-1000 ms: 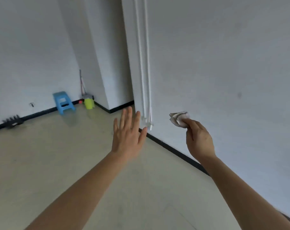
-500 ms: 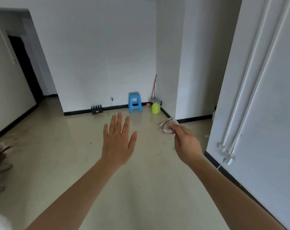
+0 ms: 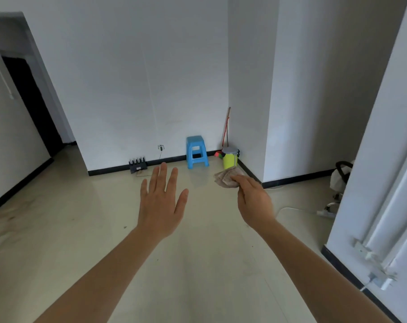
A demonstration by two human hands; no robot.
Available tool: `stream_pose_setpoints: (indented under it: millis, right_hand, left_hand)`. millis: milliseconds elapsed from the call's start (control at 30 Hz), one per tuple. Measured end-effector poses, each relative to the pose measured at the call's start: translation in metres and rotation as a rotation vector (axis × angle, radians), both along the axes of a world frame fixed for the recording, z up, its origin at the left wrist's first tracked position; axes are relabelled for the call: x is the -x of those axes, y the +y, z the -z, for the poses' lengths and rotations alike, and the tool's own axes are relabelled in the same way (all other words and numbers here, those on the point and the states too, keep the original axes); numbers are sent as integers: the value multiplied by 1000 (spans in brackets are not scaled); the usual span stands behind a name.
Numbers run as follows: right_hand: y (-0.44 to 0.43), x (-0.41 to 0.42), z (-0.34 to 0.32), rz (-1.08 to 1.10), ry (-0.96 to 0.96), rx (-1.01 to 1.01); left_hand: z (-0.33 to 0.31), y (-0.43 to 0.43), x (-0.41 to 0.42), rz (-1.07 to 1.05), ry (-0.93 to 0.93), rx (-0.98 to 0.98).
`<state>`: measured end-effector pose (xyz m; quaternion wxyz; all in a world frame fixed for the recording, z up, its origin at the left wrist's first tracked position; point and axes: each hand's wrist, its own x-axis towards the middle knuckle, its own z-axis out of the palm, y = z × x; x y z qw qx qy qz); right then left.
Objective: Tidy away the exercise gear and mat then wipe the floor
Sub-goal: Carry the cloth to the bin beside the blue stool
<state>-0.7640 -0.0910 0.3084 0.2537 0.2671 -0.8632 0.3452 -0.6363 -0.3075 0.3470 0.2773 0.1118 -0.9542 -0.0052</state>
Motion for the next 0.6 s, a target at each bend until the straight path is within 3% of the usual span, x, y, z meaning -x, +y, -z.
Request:
stream_pose_setpoints:
  millis: [367, 600]
  right_hand:
    - [-237, 262, 22, -171, 20, -123]
    - [-343, 474, 8, -100, 3, -139]
  left_hand:
    - [30, -221, 241, -118, 60, 9]
    - [12, -352, 455, -63, -7, 27]
